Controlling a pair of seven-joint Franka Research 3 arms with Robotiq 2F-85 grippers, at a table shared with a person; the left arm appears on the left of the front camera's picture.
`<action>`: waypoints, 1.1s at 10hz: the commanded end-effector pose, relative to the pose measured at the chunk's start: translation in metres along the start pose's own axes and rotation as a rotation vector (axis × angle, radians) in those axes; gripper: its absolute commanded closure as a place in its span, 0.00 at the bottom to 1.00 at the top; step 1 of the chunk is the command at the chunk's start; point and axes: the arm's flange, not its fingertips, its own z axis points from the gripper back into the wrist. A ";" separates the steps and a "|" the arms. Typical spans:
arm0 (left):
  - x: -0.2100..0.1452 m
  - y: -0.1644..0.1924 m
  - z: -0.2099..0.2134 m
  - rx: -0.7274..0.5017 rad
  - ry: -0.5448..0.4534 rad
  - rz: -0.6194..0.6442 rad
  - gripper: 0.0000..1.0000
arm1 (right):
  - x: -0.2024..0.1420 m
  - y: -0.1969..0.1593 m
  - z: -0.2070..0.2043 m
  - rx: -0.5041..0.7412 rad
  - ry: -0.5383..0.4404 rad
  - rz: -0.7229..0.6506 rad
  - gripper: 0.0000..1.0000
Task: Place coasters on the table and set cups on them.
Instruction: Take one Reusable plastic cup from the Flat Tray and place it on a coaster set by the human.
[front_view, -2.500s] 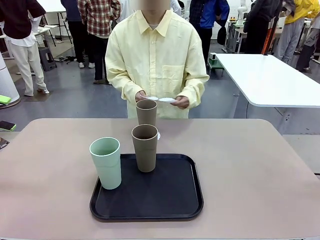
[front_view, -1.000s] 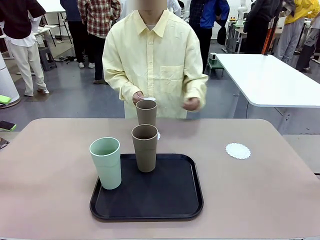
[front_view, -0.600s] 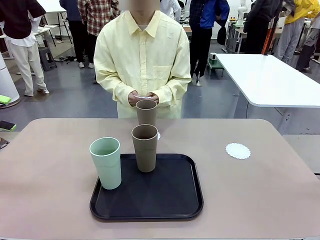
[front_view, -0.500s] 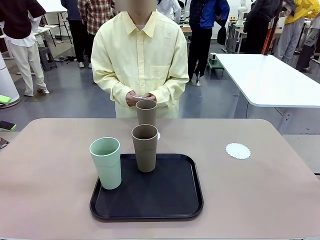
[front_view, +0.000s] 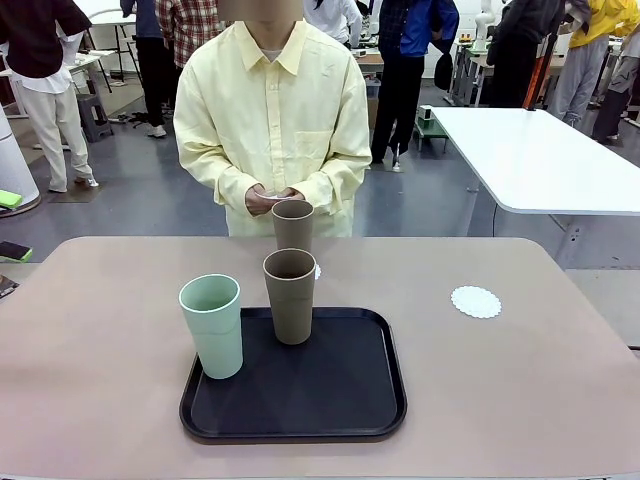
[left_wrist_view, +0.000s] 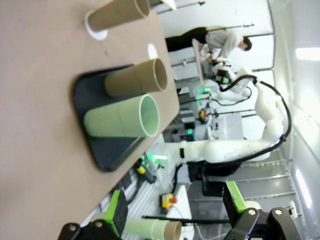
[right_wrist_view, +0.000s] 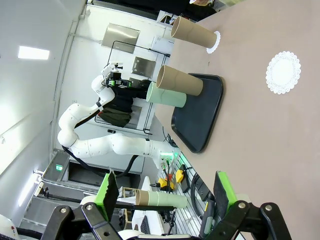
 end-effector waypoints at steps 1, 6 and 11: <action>0.000 -0.001 0.001 -0.009 -0.004 -0.014 0.00 | 0.000 0.000 0.000 0.000 0.000 0.000 0.00; 0.000 -0.001 0.001 -0.009 -0.004 -0.014 0.00 | 0.113 0.102 -0.125 -0.494 0.358 0.388 0.00; 0.000 -0.001 0.001 -0.009 -0.004 -0.014 0.00 | 0.131 0.126 -0.323 -0.623 0.615 0.855 0.00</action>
